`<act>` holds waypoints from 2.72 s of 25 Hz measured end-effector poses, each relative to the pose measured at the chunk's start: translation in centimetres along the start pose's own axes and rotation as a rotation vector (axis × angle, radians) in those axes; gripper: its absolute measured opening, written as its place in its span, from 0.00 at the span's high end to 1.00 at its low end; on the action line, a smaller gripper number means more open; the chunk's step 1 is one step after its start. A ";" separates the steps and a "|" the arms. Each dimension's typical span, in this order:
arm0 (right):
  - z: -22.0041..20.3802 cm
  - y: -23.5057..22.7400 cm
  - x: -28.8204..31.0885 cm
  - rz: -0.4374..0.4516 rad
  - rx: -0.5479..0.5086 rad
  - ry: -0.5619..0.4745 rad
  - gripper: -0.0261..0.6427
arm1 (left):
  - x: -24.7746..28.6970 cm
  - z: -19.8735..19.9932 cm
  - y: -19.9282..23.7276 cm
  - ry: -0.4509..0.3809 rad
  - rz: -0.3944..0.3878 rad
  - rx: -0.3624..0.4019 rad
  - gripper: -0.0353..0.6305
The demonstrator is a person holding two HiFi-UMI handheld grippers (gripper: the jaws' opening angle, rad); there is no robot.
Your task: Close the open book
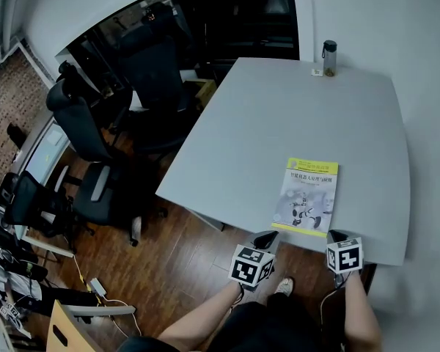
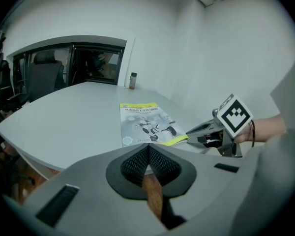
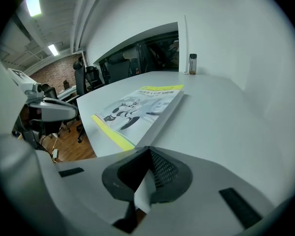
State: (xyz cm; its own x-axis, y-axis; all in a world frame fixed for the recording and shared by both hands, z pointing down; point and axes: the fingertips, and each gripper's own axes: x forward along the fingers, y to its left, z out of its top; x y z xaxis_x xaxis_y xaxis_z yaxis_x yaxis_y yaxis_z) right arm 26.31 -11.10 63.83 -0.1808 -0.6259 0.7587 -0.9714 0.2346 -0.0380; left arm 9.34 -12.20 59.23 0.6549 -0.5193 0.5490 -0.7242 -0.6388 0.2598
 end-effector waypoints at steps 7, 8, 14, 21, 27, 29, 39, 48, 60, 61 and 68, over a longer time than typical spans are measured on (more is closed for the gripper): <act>0.4 1.4 -1.2 -0.031 -0.011 -0.017 0.95 | -2.5 -0.5 -0.9 -0.037 -0.025 -0.004 0.94; 0.6 1.6 -1.6 -0.041 -0.011 -0.028 0.95 | -3.0 -0.4 -1.0 -0.047 -0.027 -0.001 0.94; 2.6 5.0 -6.8 -0.027 -0.029 -0.193 0.95 | -7.5 1.2 -2.8 -0.120 -0.038 0.039 0.94; 6.4 9.9 -16.3 0.010 -0.093 -0.445 0.95 | -13.0 4.0 -6.8 -0.209 -0.080 0.118 0.94; 7.8 14.1 -23.8 0.064 -0.096 -0.609 0.95 | -18.0 6.0 -10.5 -0.286 -0.120 0.190 0.94; 8.1 15.5 -25.8 0.076 -0.098 -0.654 0.95 | -19.4 6.5 -11.3 -0.303 -0.127 0.205 0.94; 9.2 18.6 -30.9 0.113 -0.070 -0.755 0.95 | -24.0 8.3 -13.7 -0.380 -0.166 0.193 0.94; 9.1 19.8 -31.0 0.136 -0.037 -0.756 0.95 | -25.3 8.2 -13.3 -0.399 -0.152 0.179 0.94; 9.5 20.9 -30.4 0.179 -0.047 -0.747 0.95 | -26.3 8.4 -11.8 -0.416 -0.117 0.173 0.94; 9.5 21.0 -30.4 0.181 -0.050 -0.747 0.95 | -26.3 8.5 -11.8 -0.417 -0.115 0.172 0.94; 9.9 20.9 -30.2 0.186 -0.060 -0.747 0.95 | -25.8 8.4 -11.9 -0.407 -0.126 0.171 0.94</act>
State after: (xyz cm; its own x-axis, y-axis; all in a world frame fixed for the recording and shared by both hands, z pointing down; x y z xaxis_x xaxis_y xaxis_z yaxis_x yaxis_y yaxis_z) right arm 9.96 5.31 33.69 -0.4170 -0.9031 0.1025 -0.9086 0.4115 -0.0707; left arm 2.86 4.02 35.34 0.7919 -0.5905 0.1560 -0.6099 -0.7779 0.1513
